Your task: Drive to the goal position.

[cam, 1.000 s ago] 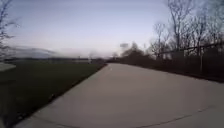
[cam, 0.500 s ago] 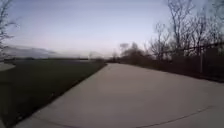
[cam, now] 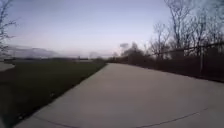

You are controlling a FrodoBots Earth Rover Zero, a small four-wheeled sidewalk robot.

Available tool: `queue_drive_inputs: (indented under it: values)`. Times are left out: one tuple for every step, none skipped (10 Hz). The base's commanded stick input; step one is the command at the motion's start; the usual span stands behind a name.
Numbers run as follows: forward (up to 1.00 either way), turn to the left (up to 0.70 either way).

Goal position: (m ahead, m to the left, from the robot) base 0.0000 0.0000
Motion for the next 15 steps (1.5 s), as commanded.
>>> queue_drive_inputs:
  values:
    - [0.05, 0.0]
    - [0.05, 0.0]
    - [0.04, 0.0]
    - [0.03, 0.0]
    - [0.02, 0.0]
    - [0.01, 0.0]
    - [0.0, 0.0]
    - [0.02, 0.0]
    - [0.05, 0.0]
    - [0.05, 0.0]
    - [0.05, 0.0]
    - [0.03, 0.0]
    - [0.0, 0.0]
    - [0.02, 0.0]
    - [0.04, 0.0]
